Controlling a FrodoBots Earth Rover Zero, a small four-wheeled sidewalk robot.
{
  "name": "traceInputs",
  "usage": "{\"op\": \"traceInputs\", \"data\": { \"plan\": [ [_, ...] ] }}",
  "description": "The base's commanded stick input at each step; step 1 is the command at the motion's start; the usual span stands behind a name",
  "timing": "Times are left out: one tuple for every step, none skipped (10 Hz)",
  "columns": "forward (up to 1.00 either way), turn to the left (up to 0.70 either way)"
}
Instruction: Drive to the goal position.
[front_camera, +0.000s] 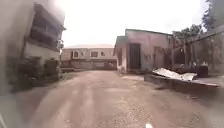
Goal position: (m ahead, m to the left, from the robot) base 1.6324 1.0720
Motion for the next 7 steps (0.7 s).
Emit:
{"op": "traceInputs", "data": {
  "plan": [
    [0.7,0.01],
    [0.7,0.01],
    [0.7,0.01],
    [0.7,0.01],
    [0.7,0.01],
    [0.7,0.01],
    [0.7,0.01]
  ]
}}
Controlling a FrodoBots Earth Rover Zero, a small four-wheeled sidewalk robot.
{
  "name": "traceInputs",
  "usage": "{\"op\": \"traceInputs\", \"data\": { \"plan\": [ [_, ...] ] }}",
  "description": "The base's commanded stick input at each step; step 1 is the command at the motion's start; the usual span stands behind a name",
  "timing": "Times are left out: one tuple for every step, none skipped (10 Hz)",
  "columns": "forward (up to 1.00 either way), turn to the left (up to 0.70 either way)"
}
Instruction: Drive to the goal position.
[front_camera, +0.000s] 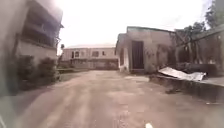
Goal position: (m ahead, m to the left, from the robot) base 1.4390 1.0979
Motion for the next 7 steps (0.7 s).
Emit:
{"op": "traceInputs", "data": {
  "plan": [
    [0.7,0.01],
    [0.7,0.01],
    [0.7,0.01],
    [0.7,0.01],
    [0.7,0.01],
    [0.7,0.01],
    [0.7,0.01]
  ]
}}
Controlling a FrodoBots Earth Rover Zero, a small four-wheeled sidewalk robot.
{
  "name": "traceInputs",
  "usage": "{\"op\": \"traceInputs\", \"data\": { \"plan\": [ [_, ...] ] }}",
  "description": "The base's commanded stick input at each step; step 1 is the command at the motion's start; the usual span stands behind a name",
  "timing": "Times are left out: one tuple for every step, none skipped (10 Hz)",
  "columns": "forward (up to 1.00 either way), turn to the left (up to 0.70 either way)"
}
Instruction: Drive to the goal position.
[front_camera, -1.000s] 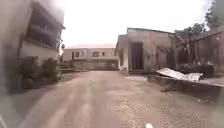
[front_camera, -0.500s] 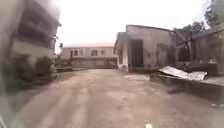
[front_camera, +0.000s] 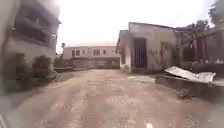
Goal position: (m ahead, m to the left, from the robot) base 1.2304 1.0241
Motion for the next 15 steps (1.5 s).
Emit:
{"op": "traceInputs", "data": {
  "plan": [
    [0.7,0.01],
    [0.7,0.01],
    [0.7,0.01],
    [0.7,0.01],
    [0.7,0.01],
    [0.7,0.01],
    [0.7,0.01],
    [0.7,0.01],
    [0.7,0.01],
    [0.7,0.01],
    [0.7,0.01],
    [0.7,0.01],
    [0.7,0.01],
    [0.7,0.01],
    [0.7,0.01]
  ]
}}
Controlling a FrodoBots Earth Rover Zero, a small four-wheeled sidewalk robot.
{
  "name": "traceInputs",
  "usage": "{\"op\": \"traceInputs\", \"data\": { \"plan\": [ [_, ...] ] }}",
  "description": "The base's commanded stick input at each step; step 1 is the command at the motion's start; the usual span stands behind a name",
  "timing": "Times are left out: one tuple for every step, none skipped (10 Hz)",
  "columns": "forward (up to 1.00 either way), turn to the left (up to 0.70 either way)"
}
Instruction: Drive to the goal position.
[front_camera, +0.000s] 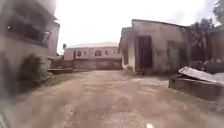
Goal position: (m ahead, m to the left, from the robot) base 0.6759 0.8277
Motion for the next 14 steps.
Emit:
{"op": "traceInputs", "data": {
  "plan": [
    [0.7,0.01],
    [0.7,0.01],
    [0.7,0.01],
    [0.7,0.01],
    [0.7,0.01],
    [0.7,0.01],
    [0.7,0.01],
    [0.7,0.01],
    [0.7,0.01],
    [0.7,0.01],
    [0.7,0.01],
    [0.7,0.01],
    [0.7,0.01],
    [0.7,0.01]
  ]
}}
